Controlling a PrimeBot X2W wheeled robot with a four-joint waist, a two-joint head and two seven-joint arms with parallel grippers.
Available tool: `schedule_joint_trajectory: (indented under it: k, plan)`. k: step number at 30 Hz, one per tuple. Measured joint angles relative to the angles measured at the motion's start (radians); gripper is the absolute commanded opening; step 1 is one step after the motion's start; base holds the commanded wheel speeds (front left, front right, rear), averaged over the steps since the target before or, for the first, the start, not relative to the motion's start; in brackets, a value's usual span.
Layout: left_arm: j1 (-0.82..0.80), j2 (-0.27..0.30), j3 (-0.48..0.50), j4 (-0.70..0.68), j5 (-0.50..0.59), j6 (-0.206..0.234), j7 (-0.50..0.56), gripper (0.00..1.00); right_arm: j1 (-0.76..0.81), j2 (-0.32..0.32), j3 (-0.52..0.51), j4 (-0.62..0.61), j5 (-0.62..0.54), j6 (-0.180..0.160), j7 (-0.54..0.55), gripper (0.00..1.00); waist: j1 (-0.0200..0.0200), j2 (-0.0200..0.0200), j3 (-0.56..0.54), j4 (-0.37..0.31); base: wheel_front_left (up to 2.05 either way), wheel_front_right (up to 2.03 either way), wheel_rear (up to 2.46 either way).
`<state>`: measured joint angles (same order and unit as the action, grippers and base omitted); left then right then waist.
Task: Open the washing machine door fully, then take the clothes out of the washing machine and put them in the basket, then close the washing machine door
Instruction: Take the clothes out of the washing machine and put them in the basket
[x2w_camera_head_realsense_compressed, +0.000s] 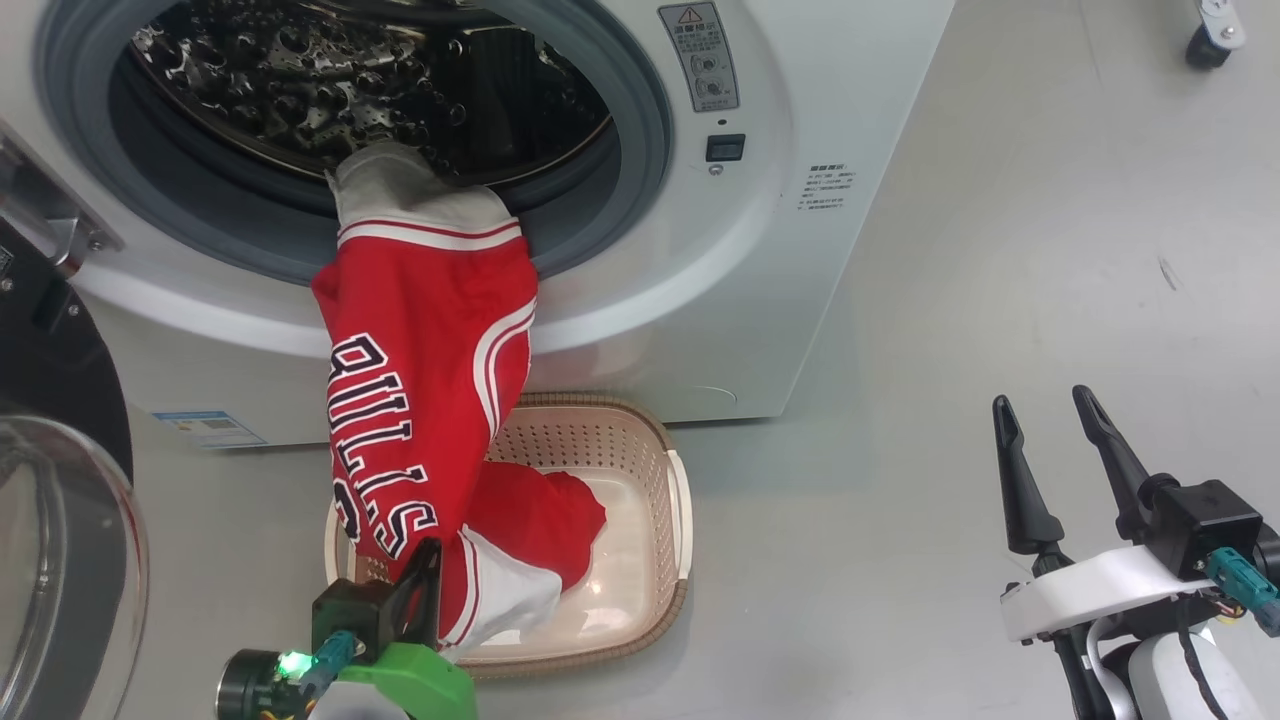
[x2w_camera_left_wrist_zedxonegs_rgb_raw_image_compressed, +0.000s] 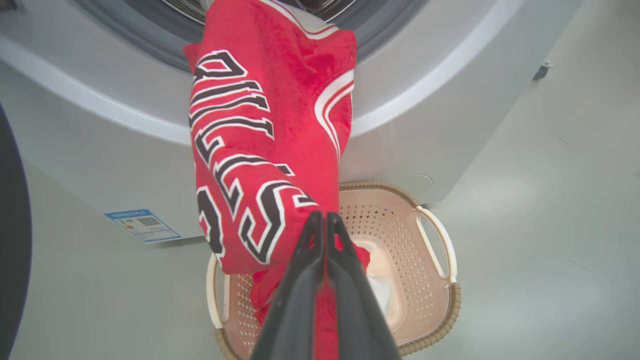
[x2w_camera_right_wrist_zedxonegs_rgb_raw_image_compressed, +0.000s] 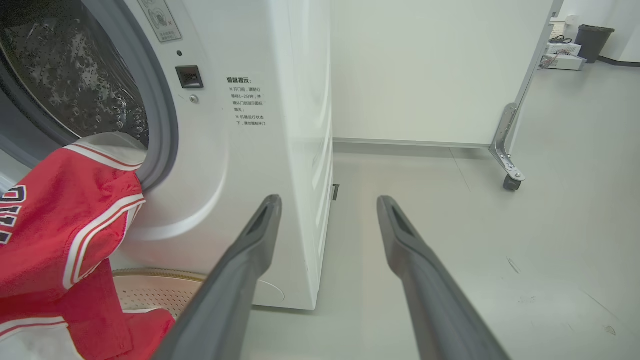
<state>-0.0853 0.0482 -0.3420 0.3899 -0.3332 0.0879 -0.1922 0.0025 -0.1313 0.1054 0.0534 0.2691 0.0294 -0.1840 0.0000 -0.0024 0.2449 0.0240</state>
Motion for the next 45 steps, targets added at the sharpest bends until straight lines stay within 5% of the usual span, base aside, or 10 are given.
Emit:
schedule_joint_trajectory:
  k: [18,20,21,22,23,45]
  plan:
    - [-0.235,-0.007,-0.010,0.281,-0.030,-0.033,0.086,0.00,-0.052,0.010,-0.004,-0.021,0.012,0.000,0.000,1.00,0.0000,0.0000,0.131,-0.080,0.00,0.00,0.00]
    - [-0.255,-0.007,-0.004,0.302,-0.044,-0.036,0.086,0.29,-0.063,0.012,-0.005,-0.021,0.014,0.000,-0.002,1.00,0.0000,0.0000,0.145,-0.089,0.00,0.00,0.00]
    - [-0.266,-0.007,-0.002,0.314,-0.047,-0.036,0.086,0.54,-0.066,0.013,-0.007,-0.021,0.014,0.000,-0.002,1.00,0.0000,0.0000,0.151,-0.094,0.00,0.00,0.00]
    - [-0.277,-0.007,0.000,0.324,-0.050,-0.038,0.086,0.96,-0.069,0.013,-0.009,-0.018,0.014,0.000,-0.005,1.00,0.0000,0.0000,0.157,-0.098,0.00,0.00,0.00]
    - [-0.287,-0.008,0.000,0.337,-0.053,-0.041,0.086,1.00,-0.071,0.013,-0.013,-0.015,0.016,0.000,-0.008,1.00,0.0000,0.0000,0.163,-0.102,0.00,0.00,0.00]
    - [-0.314,-0.014,0.041,0.393,-0.077,-0.049,-0.048,1.00,-0.074,0.003,-0.051,0.056,0.025,-0.001,-0.037,1.00,0.0000,0.0000,0.094,-0.071,0.00,0.00,0.00]
